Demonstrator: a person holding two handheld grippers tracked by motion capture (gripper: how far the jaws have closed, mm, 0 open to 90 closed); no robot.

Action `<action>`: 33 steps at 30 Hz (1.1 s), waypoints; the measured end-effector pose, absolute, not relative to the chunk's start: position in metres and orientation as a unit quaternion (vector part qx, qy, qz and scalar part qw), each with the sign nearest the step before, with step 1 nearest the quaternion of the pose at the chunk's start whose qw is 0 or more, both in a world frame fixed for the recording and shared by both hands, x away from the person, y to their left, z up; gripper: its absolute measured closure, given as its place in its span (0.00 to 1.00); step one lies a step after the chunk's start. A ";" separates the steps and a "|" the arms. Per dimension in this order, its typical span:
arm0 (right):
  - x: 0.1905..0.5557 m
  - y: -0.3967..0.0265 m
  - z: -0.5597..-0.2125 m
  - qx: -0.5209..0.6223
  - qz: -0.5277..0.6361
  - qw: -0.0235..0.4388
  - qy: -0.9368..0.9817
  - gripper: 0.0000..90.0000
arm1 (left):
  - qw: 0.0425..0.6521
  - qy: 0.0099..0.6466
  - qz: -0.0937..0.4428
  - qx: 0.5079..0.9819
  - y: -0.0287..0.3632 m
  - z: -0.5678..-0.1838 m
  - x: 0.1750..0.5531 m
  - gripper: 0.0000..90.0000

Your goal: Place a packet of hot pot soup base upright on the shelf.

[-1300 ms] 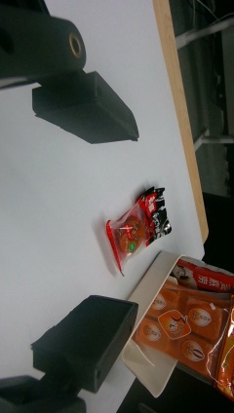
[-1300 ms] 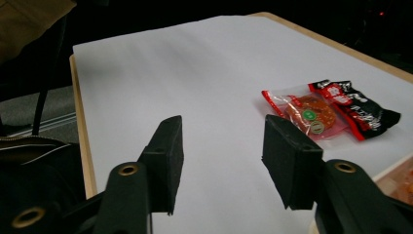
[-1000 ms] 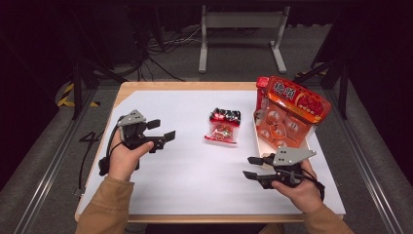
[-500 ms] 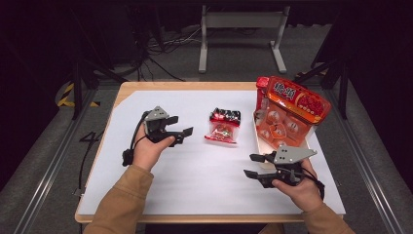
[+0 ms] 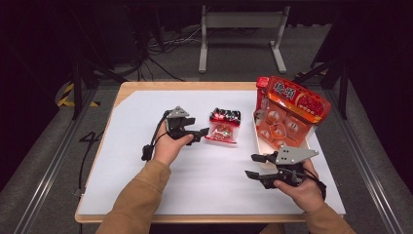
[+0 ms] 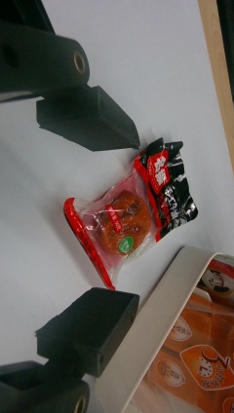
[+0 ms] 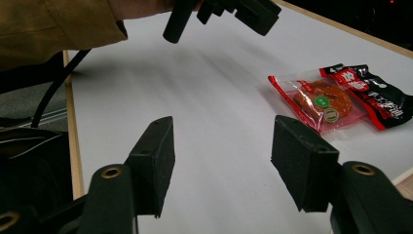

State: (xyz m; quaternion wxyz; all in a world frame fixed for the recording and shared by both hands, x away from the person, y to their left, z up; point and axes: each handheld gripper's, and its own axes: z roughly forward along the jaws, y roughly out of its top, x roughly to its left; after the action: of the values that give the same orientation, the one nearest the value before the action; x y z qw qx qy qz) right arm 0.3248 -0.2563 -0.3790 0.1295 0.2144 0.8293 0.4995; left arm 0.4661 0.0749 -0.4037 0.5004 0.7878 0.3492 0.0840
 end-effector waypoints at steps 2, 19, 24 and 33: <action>0.325 -0.256 -0.379 0.214 0.502 0.126 0.828 0.47 | 0.502 0.350 0.084 0.786 0.072 -0.406 0.468 0.29; 0.325 -0.256 -0.381 0.218 0.503 0.130 0.827 0.45 | 0.470 0.366 0.075 0.800 0.046 -0.432 0.482 0.29; 0.326 -0.256 -0.382 0.219 0.501 0.127 0.827 0.45 | 0.458 0.374 0.063 0.804 0.040 -0.438 0.486 0.29; 0.327 -0.257 -0.384 0.223 0.500 0.129 0.827 0.44 | 0.437 0.376 0.062 0.815 0.027 -0.446 0.493 0.32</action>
State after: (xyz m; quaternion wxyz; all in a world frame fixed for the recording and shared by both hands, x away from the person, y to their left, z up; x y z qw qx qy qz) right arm 0.3267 -0.2570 -0.3844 0.1287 0.2228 0.8270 0.4998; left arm 0.4931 0.0268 -0.4465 0.4369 0.8147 0.3762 0.0623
